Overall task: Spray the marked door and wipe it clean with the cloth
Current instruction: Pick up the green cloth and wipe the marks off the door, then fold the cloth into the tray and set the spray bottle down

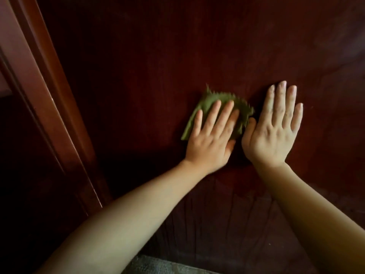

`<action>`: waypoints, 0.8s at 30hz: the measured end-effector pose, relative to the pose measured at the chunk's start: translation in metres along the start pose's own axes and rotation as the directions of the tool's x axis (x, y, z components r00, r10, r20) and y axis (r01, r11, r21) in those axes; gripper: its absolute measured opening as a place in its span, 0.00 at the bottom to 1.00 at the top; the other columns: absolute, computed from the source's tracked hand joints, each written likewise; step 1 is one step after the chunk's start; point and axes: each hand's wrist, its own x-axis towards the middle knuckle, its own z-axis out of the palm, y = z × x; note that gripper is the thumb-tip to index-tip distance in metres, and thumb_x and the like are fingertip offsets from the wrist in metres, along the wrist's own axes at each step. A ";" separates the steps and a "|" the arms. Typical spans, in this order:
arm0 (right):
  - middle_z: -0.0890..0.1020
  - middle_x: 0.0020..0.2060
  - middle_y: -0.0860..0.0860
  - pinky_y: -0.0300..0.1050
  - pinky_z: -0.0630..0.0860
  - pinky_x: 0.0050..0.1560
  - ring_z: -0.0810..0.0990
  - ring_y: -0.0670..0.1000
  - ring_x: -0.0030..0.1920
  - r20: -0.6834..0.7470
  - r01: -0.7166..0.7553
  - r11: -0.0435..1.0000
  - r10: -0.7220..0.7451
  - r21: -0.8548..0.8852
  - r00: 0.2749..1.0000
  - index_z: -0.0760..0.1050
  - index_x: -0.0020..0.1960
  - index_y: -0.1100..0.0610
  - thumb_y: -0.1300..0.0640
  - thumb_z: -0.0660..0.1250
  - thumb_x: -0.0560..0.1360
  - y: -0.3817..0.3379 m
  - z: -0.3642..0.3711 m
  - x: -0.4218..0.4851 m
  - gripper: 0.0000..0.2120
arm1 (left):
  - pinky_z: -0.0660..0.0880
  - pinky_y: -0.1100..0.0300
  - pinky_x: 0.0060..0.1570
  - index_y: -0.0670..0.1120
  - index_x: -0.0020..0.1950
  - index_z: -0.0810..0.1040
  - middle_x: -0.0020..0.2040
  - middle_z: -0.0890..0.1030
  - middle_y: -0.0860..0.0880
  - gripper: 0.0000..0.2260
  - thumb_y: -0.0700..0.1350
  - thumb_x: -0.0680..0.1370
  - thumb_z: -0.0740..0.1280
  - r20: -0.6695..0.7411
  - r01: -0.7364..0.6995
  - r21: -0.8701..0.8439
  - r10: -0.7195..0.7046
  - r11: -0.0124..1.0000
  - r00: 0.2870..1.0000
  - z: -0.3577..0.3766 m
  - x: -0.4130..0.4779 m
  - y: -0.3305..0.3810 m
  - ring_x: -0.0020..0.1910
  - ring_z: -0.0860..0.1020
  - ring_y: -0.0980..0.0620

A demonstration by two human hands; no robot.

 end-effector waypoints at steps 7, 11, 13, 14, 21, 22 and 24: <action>0.56 0.79 0.58 0.54 0.47 0.78 0.51 0.58 0.79 0.014 0.036 0.999 -0.036 0.009 0.999 0.53 0.80 0.60 0.51 0.54 0.82 0.001 -0.001 -0.002 0.30 | 0.44 0.43 0.77 0.47 0.80 0.54 0.79 0.57 0.48 0.32 0.56 0.79 0.59 0.034 -0.128 0.099 0.125 0.987 0.992 0.031 -0.068 0.007 0.78 0.54 0.45; 0.57 0.79 0.58 0.54 0.47 0.78 0.53 0.59 0.79 0.030 0.028 1.000 -0.028 0.012 0.999 0.53 0.80 0.60 0.51 0.54 0.82 0.000 -0.003 -0.003 0.29 | 0.53 0.48 0.76 0.50 0.77 0.65 0.77 0.65 0.51 0.23 0.45 0.81 0.60 -0.027 -0.122 -0.032 0.121 0.992 0.992 0.021 -0.065 -0.002 0.77 0.61 0.48; 0.57 0.79 0.59 0.55 0.47 0.78 0.53 0.60 0.79 0.050 0.017 1.000 -0.018 0.010 0.999 0.53 0.80 0.61 0.52 0.54 0.82 -0.001 -0.005 -0.003 0.30 | 0.58 0.48 0.75 0.50 0.74 0.70 0.75 0.69 0.51 0.20 0.41 0.81 0.59 -0.034 -0.122 -0.114 0.119 0.986 0.992 0.014 -0.063 -0.013 0.76 0.65 0.49; 0.57 0.79 0.59 0.56 0.47 0.78 0.53 0.61 0.79 0.069 0.011 1.000 -0.012 0.014 0.998 0.52 0.80 0.61 0.53 0.55 0.81 -0.003 -0.007 -0.003 0.30 | 0.61 0.48 0.73 0.49 0.72 0.73 0.73 0.72 0.50 0.19 0.40 0.81 0.58 -0.055 -0.105 -0.159 0.097 0.982 0.994 0.011 -0.061 -0.019 0.74 0.67 0.48; 0.57 0.78 0.63 0.59 0.50 0.78 0.52 0.67 0.78 0.231 -0.033 0.981 -0.013 0.193 0.973 0.57 0.78 0.65 0.57 0.62 0.76 -0.039 -0.034 0.011 0.33 | 0.70 0.65 0.66 0.40 0.64 0.78 0.63 0.80 0.45 0.18 0.32 0.78 0.57 0.058 0.258 -0.601 -0.281 0.757 0.958 -0.053 -0.022 -0.051 0.67 0.75 0.52; 0.59 0.77 0.64 0.59 0.52 0.78 0.53 0.67 0.78 0.243 -0.009 0.963 -0.059 0.270 0.968 0.60 0.77 0.66 0.58 0.63 0.75 -0.049 -0.038 0.016 0.32 | 0.71 0.67 0.64 0.40 0.64 0.78 0.62 0.80 0.46 0.17 0.34 0.79 0.56 0.119 0.327 -0.662 -0.335 0.674 0.934 -0.068 -0.011 -0.057 0.64 0.76 0.55; 0.64 0.75 0.64 0.56 0.55 0.78 0.58 0.65 0.77 0.277 -0.019 0.894 -0.118 0.447 0.953 0.65 0.74 0.66 0.61 0.64 0.74 -0.074 -0.048 0.032 0.30 | 0.73 0.63 0.63 0.42 0.63 0.78 0.58 0.80 0.49 0.16 0.35 0.80 0.55 0.319 0.511 -0.753 -0.449 0.415 0.835 -0.099 0.016 -0.074 0.59 0.78 0.56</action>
